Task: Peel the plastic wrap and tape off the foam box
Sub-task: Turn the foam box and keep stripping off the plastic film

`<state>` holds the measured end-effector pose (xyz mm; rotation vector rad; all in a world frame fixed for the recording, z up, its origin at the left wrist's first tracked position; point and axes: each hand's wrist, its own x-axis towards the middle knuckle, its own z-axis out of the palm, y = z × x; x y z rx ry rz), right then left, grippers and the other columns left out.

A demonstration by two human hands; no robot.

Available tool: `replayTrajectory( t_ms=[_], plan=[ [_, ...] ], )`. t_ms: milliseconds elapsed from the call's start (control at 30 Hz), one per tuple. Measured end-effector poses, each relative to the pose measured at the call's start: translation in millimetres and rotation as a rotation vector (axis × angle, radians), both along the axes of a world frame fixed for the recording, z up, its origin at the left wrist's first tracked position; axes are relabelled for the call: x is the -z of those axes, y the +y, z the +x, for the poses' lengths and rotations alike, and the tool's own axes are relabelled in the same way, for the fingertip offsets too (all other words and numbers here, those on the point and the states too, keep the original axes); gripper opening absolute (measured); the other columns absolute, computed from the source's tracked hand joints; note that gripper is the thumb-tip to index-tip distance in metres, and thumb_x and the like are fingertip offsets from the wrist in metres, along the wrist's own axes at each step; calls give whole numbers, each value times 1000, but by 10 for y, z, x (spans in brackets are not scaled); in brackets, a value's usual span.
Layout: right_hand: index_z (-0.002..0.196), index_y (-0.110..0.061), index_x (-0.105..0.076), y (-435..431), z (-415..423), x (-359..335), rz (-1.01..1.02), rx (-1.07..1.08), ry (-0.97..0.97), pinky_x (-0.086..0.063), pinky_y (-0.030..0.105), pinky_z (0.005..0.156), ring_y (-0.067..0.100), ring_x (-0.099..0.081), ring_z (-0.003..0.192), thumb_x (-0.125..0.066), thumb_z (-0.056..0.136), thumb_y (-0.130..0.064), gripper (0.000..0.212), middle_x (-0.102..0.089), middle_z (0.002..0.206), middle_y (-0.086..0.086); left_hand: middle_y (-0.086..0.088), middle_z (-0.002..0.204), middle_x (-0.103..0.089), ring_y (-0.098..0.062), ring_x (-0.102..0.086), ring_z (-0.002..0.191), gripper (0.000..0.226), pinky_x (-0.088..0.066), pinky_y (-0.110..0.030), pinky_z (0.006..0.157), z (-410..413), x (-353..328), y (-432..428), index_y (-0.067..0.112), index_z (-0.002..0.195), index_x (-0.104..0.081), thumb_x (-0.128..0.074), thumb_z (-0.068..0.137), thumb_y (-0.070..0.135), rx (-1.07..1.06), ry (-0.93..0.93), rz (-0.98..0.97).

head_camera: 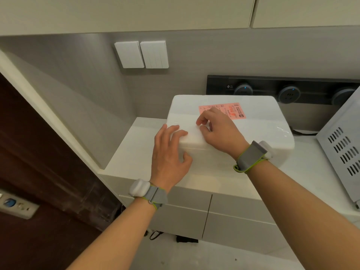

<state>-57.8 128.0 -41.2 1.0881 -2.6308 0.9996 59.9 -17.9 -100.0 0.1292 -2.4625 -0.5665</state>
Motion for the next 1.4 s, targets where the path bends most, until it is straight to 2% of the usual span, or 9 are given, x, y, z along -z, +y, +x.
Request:
replayTrajectory(
  t_ms=[167, 267, 367, 567, 667, 767, 967, 1267, 1400],
  plan=[
    [107, -15, -67, 1, -30, 0, -8, -6, -13, -36, 23, 76, 5, -43, 74, -58, 93, -10, 18, -56, 108, 1, -3, 142, -46, -26, -32, 142, 43, -33, -43, 112, 48, 19, -101, 21, 125, -54, -59, 83, 19, 48, 89, -174],
    [107, -14, -67, -6, -50, -1, -3, -10, -16, -35, 22, 76, 8, -43, 77, -58, 92, -10, 17, -56, 107, 2, -11, 128, -57, -32, -50, 122, 34, -41, -44, 101, 56, 12, -290, 18, 119, -62, -62, 86, 9, 186, 200, -455],
    [106, -14, -67, -15, -68, -10, 1, -12, -17, -34, 21, 75, 6, -43, 74, -58, 92, -10, 17, -56, 106, 3, -14, 119, -61, -35, -57, 108, 41, -45, -43, 92, 19, -68, -427, 20, 116, -66, -63, 82, -3, 289, 227, -692],
    [107, -15, -66, -14, -76, -22, 12, -13, -25, -36, 22, 76, 7, -43, 77, -58, 93, -10, 17, -56, 107, 2, -11, 107, -60, -31, -56, 82, 41, -47, -40, 72, -111, -335, -524, 19, 103, -66, -45, 83, -11, 413, 191, -924],
    [107, -15, -66, -11, -75, -25, 14, -19, -25, -36, 22, 77, 7, -44, 78, -58, 93, -11, 17, -55, 107, 2, -10, 101, -63, -29, -52, 73, 40, -46, -39, 62, -170, -451, -515, 17, 97, -63, -34, 88, -8, 475, 131, -992],
    [106, -14, -66, -9, -77, -29, 5, -23, -25, -37, 22, 76, 9, -45, 79, -58, 93, -10, 16, -55, 106, 3, -9, 103, -60, -27, -48, 73, 35, -44, -39, 58, -216, -538, -517, 17, 100, -59, -40, 84, -7, 524, 68, -1066],
    [105, -13, -66, -13, -102, -15, -3, -33, -33, -33, 20, 75, 0, -44, 73, -58, 92, -9, 16, -54, 105, 2, -5, 100, -54, -23, -38, 74, 29, -39, -36, 56, -275, -601, -481, 20, 101, -52, -48, 80, -1, 540, -22, -1143],
    [104, -14, -66, -28, -126, -15, 8, -31, -21, -35, 21, 77, 6, -45, 77, -59, 92, -10, 15, -54, 105, 1, -7, 101, -53, -24, -41, 74, 33, -40, -37, 56, -274, -581, -497, 19, 101, -49, -32, 84, -3, 517, -32, -1156],
    [105, -13, -66, -31, -130, -16, 12, -29, -22, -36, 22, 77, 11, -46, 83, -59, 92, -10, 15, -54, 104, 2, -6, 96, -54, -23, -41, 71, 26, -40, -36, 55, -279, -584, -461, 19, 96, -51, -49, 78, -1, 513, -13, -1134]
  ],
)
